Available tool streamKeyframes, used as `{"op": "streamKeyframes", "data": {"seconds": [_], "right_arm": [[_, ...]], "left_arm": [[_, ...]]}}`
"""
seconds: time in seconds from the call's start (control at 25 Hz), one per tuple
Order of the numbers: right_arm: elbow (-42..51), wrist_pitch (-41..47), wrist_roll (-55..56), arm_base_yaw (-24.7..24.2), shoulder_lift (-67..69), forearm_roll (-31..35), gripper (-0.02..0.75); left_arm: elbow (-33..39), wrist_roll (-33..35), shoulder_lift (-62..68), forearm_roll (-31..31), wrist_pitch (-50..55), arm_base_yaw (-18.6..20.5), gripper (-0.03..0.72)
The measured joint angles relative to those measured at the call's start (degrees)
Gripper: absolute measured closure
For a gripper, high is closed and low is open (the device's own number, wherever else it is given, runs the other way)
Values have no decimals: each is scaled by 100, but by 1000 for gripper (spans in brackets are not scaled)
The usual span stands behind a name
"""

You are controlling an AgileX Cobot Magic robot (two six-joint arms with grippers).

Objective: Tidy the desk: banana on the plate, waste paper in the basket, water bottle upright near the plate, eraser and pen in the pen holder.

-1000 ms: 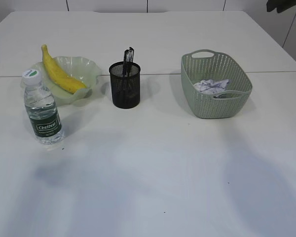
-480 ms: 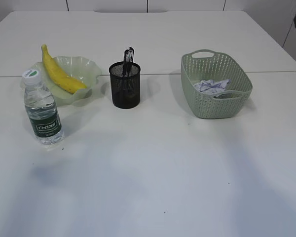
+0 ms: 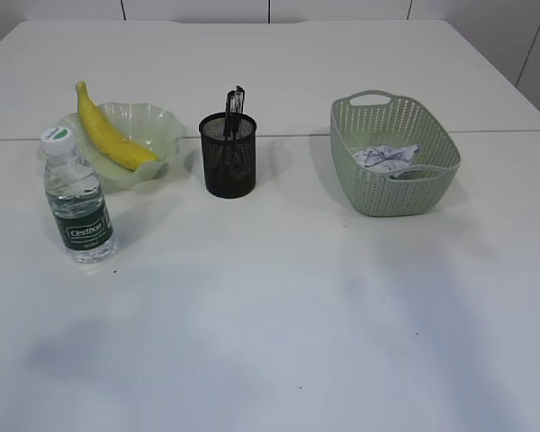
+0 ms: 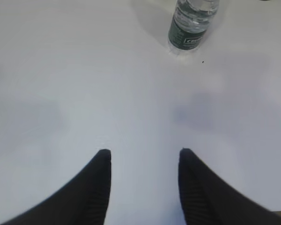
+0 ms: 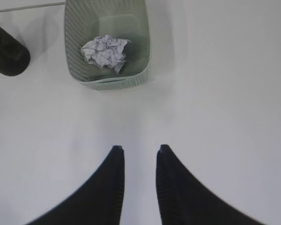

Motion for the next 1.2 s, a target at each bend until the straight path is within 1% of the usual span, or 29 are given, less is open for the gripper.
{"op": "streamKeyframes", "data": {"seconds": [0.08,0.24,0.44,0.72,0.88,0.96,1.08,1.2], "right_arm": [[351,0,-2,0,-425,-29,549],[1073,13,-2,0,-1279,-146,535],[1806,39,-12,0,-2277,-202,507],[2437,66,67,0,-3695,-216,505],[2797,80,155,0,-4360,-216,503],[3018,89,327,0,-4669,-117,502],[3346,94,454,0,-5080,220,502],[3660,102,476,0,-5431,278,502]], "left_arm": [[0,-14,-227,147,188,0,300],[0,-27,-927,393,363,0,279],[0,-27,-1831,393,408,0,276],[0,-40,-2640,393,429,0,276],[0,-40,-2965,274,443,0,276],[0,-40,-3108,257,443,0,277],[0,-40,-3310,257,443,0,281],[0,-14,-3483,257,456,0,282]]}}
